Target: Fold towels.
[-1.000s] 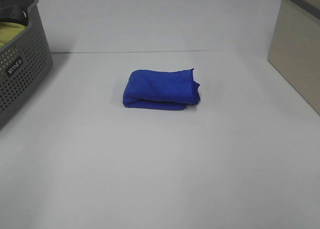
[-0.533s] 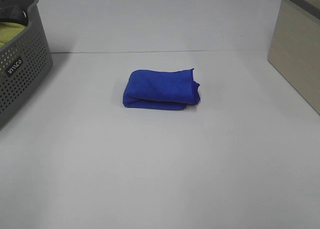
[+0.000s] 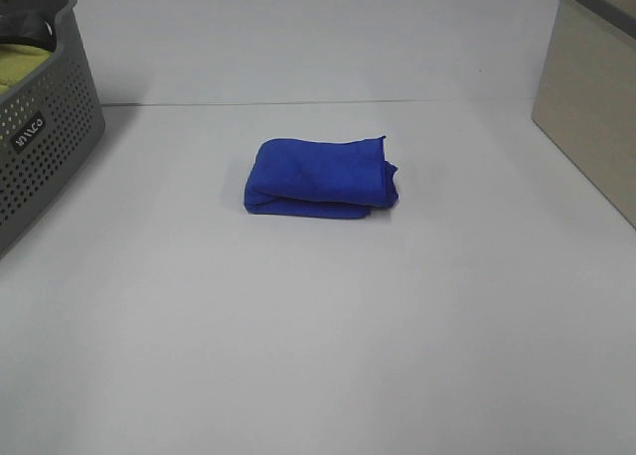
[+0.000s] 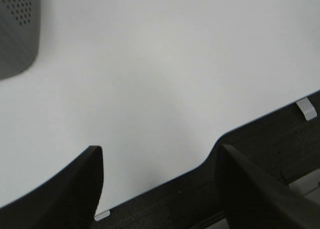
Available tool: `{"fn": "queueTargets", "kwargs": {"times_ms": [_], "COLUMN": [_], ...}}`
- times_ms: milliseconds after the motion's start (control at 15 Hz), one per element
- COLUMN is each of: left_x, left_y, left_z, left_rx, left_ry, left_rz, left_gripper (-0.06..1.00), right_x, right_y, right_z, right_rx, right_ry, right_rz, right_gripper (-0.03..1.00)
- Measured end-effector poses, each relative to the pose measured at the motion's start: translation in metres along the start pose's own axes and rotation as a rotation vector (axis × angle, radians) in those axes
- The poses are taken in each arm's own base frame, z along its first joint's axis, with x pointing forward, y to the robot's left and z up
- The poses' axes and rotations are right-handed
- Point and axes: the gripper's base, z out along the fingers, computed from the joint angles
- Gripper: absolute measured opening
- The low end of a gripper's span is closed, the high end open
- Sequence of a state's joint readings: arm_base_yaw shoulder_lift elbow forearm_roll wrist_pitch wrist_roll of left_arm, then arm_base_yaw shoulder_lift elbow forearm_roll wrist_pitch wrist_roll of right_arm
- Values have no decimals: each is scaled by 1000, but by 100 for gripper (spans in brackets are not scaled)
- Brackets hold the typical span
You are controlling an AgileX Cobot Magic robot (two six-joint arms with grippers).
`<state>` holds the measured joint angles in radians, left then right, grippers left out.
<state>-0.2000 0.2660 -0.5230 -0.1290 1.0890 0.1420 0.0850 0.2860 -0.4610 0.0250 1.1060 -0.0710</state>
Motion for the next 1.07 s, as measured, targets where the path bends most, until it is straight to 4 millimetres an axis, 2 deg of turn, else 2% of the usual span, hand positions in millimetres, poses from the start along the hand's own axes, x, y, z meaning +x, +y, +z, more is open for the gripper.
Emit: {"fn": "queueTargets", "kwargs": {"times_ms": [400, 1067], "left_x": [22, 25], "left_y": [-6, -7], "left_z": [-29, -32], "left_rx": [-182, -179], "left_ry": [-248, -271], "left_rz": [-85, -76], "left_gripper": [62, 62], "right_x": [23, 26], "right_y": [2, 3], "right_z": [-27, -30], "right_rx": [80, 76], "right_ry": [-248, -285], "right_rz": [52, 52], "right_gripper": [84, 84]}}
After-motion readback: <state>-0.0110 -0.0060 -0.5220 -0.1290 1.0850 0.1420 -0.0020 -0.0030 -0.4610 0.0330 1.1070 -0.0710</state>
